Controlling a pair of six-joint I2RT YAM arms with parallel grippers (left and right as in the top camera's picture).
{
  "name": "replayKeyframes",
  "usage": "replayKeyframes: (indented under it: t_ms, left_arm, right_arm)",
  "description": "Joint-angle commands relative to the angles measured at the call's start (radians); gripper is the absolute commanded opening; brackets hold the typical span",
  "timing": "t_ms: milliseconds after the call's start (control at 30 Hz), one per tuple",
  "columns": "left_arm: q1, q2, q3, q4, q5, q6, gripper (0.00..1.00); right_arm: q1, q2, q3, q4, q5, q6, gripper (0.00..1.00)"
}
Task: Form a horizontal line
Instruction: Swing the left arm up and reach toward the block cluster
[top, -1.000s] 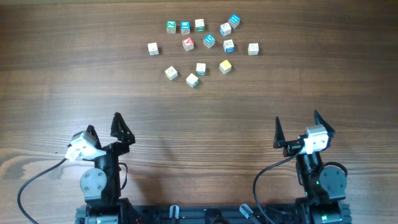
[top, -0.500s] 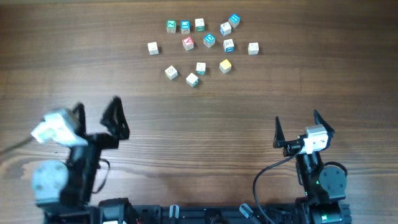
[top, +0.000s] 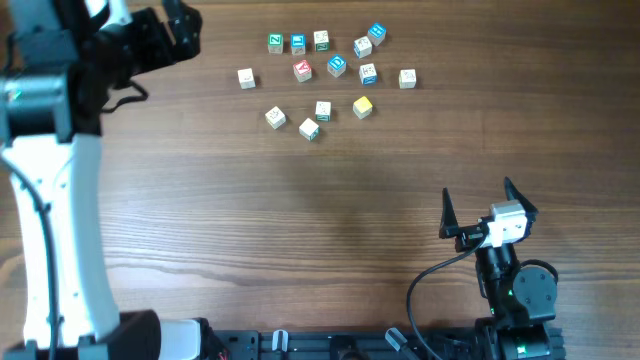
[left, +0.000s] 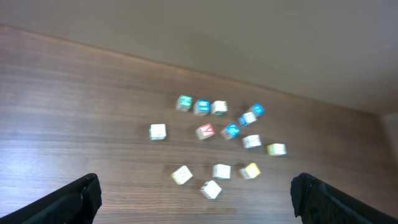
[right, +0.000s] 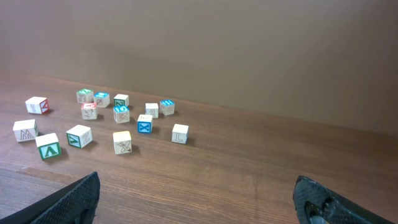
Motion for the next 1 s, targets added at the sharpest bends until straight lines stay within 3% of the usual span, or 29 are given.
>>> replayKeyframes:
  t_ms: [0, 133, 167, 200, 233, 633, 967]
  left_arm:
    - [-0.061, 0.098, 0.024, -0.011, -0.142, 0.023, 1.0]
    - [-0.116, 0.206, 0.023, 0.013, -0.103, 0.023, 1.0]
    - [-0.125, 0.234, 0.021, -0.006, -0.101, 0.019, 0.92]
    - [-0.135, 0.256, 0.021, -0.013, -0.101, 0.019, 0.37]
    - [-0.146, 0.283, 0.021, -0.018, -0.101, 0.019, 0.04]
    - [-0.268, 0.521, 0.019, -0.08, -0.095, 0.019, 0.04]
    - [-0.333, 0.557, 0.019, 0.024, -0.095, 0.019, 0.21]
  right_arm:
    - [-0.004, -0.005, -0.001, 0.002, -0.013, -0.005, 1.0]
    - [-0.004, -0.005, -0.001, 0.002, -0.013, -0.005, 1.0]
    - [-0.004, -0.005, -0.001, 0.002, -0.013, -0.006, 1.0]
    - [-0.004, -0.005, -0.001, 0.002, -0.013, -0.006, 1.0]
    - [-0.004, -0.005, -0.001, 0.002, -0.013, -0.006, 1.0]
    - [-0.004, -0.005, -0.001, 0.002, -0.013, -0.006, 1.0]
    - [-0.004, -0.005, -0.001, 0.002, -0.013, -0.006, 1.0]
